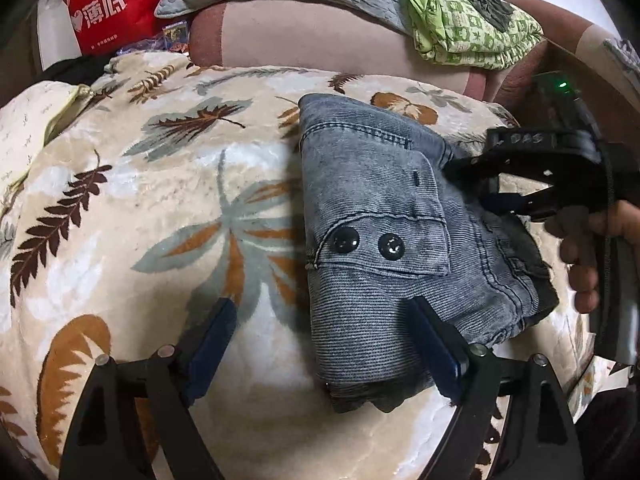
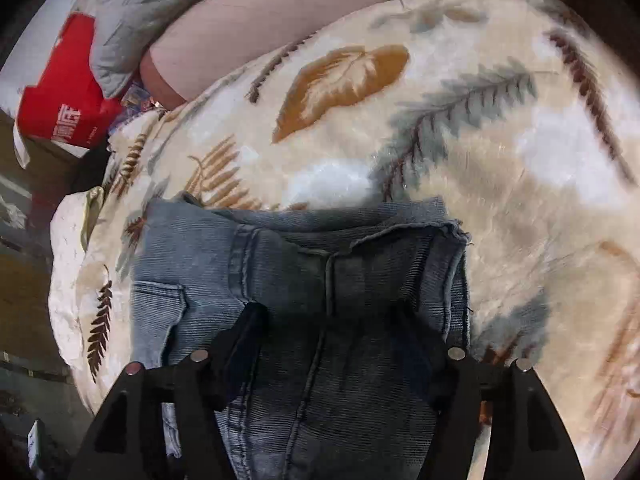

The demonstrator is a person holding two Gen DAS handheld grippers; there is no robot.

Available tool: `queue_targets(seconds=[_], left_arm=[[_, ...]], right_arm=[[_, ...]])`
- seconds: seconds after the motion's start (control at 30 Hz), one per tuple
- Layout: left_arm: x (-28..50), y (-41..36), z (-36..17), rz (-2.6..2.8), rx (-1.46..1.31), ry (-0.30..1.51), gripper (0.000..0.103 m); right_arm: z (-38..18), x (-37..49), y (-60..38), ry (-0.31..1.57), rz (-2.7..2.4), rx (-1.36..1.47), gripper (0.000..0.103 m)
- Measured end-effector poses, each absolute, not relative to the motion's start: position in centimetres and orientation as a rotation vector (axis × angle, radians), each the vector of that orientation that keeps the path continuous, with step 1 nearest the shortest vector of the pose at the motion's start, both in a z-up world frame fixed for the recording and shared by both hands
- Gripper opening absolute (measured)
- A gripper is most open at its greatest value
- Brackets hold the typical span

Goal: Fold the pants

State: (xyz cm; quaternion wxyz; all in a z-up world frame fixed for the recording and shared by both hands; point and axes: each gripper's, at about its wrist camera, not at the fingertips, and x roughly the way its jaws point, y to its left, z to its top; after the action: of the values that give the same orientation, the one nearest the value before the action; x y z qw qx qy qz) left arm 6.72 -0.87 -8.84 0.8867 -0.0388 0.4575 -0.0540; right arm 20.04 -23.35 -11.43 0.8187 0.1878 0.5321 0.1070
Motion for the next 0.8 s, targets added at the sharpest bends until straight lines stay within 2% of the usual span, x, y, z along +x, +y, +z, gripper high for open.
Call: queue_targets(seconds=[0.27,0.5,0.8], left_arm=[[6.6,-1.1,-8.7,-0.091,-0.070,0.955,0.089],[6.6,-1.3,-8.7,-0.081,-0.063,0.957,0.091],[5.6,1.3,-6.6,-0.120,-0.195,0.915,0.090]], right_arm=[[-7.8,15.3,-24.2,1.096,0.252,0.387,0.071],[-11.5,9.6,-23.0,1.120,0.304,0.324,0.071],[-10.1,9.0,-22.7,1.107,0.305,0.287,0.071]])
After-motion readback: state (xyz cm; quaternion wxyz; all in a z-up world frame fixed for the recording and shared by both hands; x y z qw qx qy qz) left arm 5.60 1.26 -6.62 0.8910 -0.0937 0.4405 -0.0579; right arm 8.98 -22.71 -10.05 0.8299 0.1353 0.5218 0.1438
